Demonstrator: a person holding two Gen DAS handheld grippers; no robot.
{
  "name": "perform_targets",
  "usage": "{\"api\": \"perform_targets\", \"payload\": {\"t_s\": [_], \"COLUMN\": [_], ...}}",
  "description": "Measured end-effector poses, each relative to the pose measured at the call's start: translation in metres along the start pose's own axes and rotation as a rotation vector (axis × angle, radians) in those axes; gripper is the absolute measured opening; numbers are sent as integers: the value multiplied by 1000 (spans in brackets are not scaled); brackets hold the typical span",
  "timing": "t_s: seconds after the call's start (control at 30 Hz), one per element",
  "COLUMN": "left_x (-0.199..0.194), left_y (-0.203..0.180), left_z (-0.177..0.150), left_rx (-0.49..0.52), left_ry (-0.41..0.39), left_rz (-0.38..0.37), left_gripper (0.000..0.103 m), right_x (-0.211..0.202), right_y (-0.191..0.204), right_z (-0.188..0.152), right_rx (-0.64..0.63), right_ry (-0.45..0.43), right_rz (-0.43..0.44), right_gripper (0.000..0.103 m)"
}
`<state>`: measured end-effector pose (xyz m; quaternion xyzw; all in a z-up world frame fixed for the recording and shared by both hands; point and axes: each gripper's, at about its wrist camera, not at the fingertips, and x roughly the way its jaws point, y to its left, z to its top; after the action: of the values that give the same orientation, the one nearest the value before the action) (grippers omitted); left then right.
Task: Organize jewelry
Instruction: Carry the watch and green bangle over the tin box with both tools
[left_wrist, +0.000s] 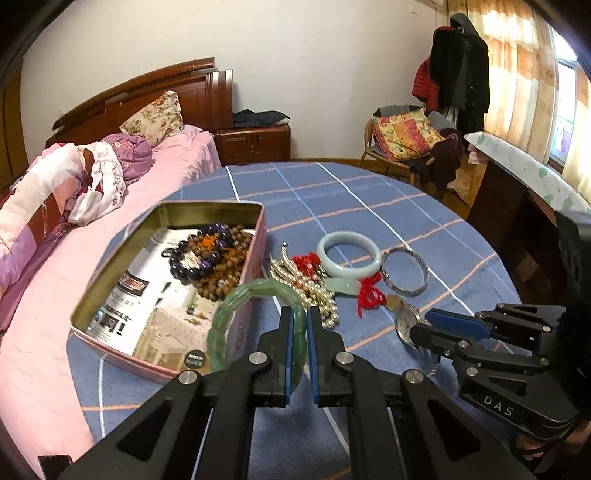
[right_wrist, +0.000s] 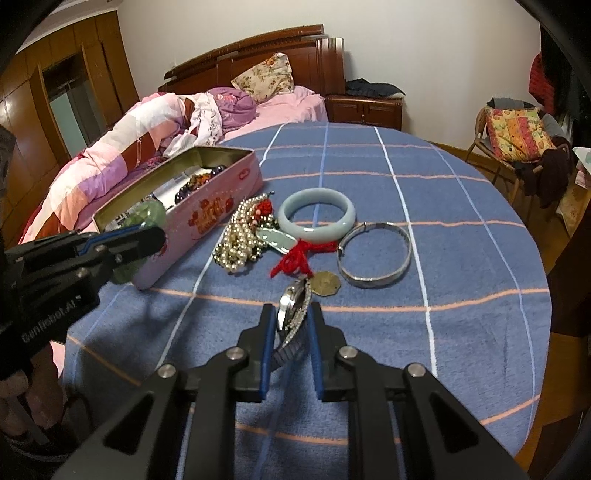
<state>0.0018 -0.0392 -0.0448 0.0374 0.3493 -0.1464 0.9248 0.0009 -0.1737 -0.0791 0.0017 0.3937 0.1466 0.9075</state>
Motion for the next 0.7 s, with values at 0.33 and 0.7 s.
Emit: {"api": "perform_targets", "payload": {"t_s": [0.33, 0.7], "left_x": [-17, -24], "left_y": [17, 55], "left_z": [17, 33], "left_rx": [-30, -81], "left_ry": [-59, -105], "left_rz": [26, 116], "left_gripper": [6, 6], "right_x": [-8, -11], "right_y": [4, 21], "right_z": [16, 43], "right_rx": [-17, -71], "right_ry": [-48, -101], "right_rz": [6, 28], "right_gripper": [20, 20]}}
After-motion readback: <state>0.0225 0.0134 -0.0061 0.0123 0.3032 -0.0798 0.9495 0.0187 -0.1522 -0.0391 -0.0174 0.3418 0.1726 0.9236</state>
